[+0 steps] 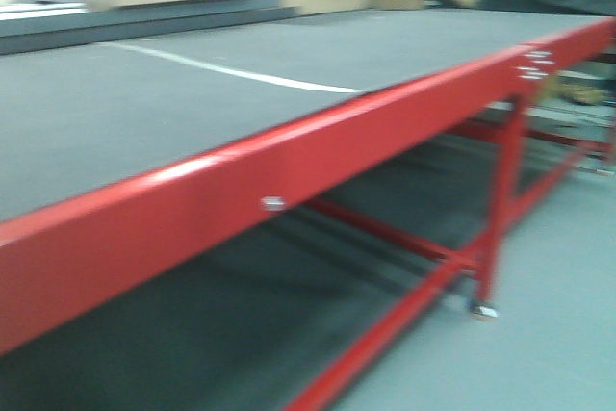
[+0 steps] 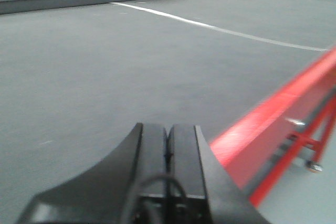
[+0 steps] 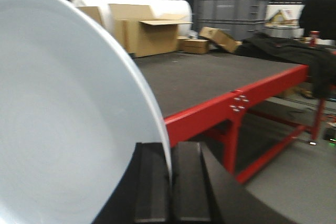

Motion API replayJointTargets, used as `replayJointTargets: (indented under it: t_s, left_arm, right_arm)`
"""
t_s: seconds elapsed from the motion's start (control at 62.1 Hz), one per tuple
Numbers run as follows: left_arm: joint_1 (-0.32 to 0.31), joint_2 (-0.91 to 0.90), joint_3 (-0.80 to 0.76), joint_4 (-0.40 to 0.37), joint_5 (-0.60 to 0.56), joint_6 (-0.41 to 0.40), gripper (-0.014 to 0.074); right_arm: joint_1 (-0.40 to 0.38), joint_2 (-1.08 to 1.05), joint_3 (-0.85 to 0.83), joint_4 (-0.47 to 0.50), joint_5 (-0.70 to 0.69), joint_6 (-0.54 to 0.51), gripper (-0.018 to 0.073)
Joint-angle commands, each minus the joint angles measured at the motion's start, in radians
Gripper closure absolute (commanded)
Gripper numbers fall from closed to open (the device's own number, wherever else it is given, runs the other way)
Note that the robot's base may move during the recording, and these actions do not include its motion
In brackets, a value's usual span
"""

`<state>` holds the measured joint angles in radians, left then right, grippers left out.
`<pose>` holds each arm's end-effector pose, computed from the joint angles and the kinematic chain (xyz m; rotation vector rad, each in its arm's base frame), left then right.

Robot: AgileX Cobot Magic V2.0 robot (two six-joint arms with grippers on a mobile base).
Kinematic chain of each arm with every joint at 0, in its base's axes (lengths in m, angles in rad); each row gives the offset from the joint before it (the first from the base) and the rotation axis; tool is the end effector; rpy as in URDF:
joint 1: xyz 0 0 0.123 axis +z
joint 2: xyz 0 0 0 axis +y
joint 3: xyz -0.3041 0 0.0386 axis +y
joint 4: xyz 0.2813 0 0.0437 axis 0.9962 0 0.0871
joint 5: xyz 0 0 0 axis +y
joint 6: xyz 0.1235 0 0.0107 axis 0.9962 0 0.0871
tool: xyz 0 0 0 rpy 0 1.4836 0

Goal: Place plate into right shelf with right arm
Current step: 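Drive the base past the red table holding the plate in the right gripper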

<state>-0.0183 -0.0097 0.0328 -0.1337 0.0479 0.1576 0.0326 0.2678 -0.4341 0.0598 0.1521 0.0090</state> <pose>0.1017 -0.0027 0.1978 0.0379 1.5537 -0.0004 0.1104 0.0047 0.3428 0.0187 1.4696 0.0886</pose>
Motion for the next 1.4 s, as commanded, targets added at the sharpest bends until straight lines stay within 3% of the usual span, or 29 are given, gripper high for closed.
replayJointTargets:
  t_s: [0.0,1.385]
  left_arm:
    - [-0.002,-0.01,0.01,-0.008,-0.09,-0.007,0.0724]
    - [-0.002,-0.01,0.01,-0.008,-0.09,-0.007,0.0724]
  right_arm:
    - [-0.007,0.008,-0.027,-0.008,-0.099,-0.009,0.0508]
    - [-0.007,0.008,-0.027,-0.008,-0.099,-0.009,0.0508]
